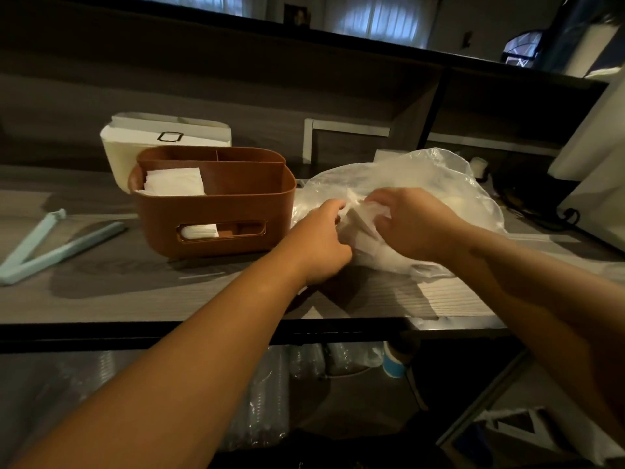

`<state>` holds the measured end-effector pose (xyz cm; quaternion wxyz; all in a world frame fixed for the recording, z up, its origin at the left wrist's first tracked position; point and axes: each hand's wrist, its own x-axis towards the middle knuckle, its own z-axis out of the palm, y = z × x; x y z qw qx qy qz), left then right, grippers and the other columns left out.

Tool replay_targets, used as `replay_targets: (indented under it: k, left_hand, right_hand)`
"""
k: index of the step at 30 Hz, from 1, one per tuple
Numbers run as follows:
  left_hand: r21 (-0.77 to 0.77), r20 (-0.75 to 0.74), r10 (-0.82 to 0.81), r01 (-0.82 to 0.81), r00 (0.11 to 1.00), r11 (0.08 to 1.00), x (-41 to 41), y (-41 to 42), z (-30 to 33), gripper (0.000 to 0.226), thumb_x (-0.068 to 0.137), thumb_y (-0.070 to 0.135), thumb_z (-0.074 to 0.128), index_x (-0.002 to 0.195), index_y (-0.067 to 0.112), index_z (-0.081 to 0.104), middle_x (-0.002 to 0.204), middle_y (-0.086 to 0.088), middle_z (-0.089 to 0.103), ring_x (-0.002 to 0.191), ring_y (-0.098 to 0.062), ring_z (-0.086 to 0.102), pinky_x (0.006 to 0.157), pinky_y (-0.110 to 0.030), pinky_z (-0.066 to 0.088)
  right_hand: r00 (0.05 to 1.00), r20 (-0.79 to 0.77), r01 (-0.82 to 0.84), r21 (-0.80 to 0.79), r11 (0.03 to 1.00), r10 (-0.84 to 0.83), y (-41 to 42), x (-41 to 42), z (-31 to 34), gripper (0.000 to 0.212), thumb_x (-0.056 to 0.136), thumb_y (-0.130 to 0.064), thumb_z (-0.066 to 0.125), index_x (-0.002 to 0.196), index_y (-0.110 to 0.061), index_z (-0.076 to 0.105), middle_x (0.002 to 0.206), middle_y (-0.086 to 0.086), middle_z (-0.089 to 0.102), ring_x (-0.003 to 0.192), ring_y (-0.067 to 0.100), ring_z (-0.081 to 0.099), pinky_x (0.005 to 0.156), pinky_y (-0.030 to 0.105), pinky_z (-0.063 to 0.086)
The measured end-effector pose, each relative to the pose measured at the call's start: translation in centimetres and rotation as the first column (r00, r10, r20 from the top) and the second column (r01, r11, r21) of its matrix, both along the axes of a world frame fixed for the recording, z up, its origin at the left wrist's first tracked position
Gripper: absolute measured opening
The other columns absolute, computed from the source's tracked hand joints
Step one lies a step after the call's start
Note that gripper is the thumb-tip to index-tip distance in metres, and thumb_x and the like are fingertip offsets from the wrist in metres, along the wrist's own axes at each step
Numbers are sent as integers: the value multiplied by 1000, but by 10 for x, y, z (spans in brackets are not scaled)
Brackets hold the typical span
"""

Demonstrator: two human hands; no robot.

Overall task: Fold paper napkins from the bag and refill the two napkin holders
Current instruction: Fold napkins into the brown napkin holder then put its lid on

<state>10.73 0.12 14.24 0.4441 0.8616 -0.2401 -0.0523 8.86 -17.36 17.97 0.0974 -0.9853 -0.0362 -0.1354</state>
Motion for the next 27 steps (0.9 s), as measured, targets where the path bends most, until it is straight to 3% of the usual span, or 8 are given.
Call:
replay_targets:
  k: [4,7,9,13,17,19,22,27]
  left_hand:
    - [-166,74,29,-17,997,986,-10,10,11,80,92,28,69,156,35,22,157,6,34,138,-17,39,107,-38,43]
    - [-282,117,77,-42,990,958,-22,22,14,74,93,36,69,153,37,25,152,12,37,122,-3,37,91,-23,40]
    - [-280,137,105,-63,985,958,-29,32,9,74,94,37,67,153,39,23,151,14,38,120,0,35,91,-21,41]
    - [-252,201,135,-82,970,964,-49,61,-7,71,92,40,68,150,42,25,149,15,40,126,-1,42,95,-22,46]
    - [-348,207,189,-108,960,931,-67,97,-22,71,87,47,71,146,47,30,146,22,40,130,-1,45,100,-30,49]
    - [-410,113,238,-173,965,895,-68,115,-25,74,83,50,74,144,45,34,138,24,46,124,-1,51,93,-29,53]
    - [-383,-47,242,-242,969,892,-60,136,-26,69,79,36,81,137,40,44,127,16,53,113,-8,59,85,-29,59]
    - [-316,-41,250,-249,968,916,-54,140,-29,64,80,13,81,130,36,49,123,12,58,107,-5,62,89,-26,56]
  right_hand:
    - [991,119,-85,232,969,58,11,-16,27,33,96,-18,64,126,-30,62,99,-11,64,83,5,62,61,14,46]
    - [980,91,-200,386,901,179,30,-33,37,26,93,-19,69,114,-32,65,93,-16,66,86,3,63,65,15,48]
    - [968,75,-242,525,816,239,42,-41,34,22,93,-16,68,108,-33,68,92,-12,70,85,2,65,66,16,52]
    - [948,39,-223,788,574,315,61,-43,11,25,92,-9,67,110,-26,72,103,-4,74,103,16,68,93,41,57]
    - [897,53,-138,977,163,438,78,-42,-17,29,95,-4,60,113,-24,68,108,3,74,106,26,70,87,45,60]
    - [888,60,-93,994,49,456,87,-39,-30,31,95,-2,58,121,-19,64,115,8,72,110,27,69,92,47,58]
    - [910,48,-72,997,42,411,101,-31,-48,33,94,-1,60,121,-19,63,118,6,72,113,24,68,98,48,54]
    - [925,57,-103,989,103,375,108,-26,-62,36,89,6,62,115,-18,69,115,3,73,113,23,67,92,37,57]
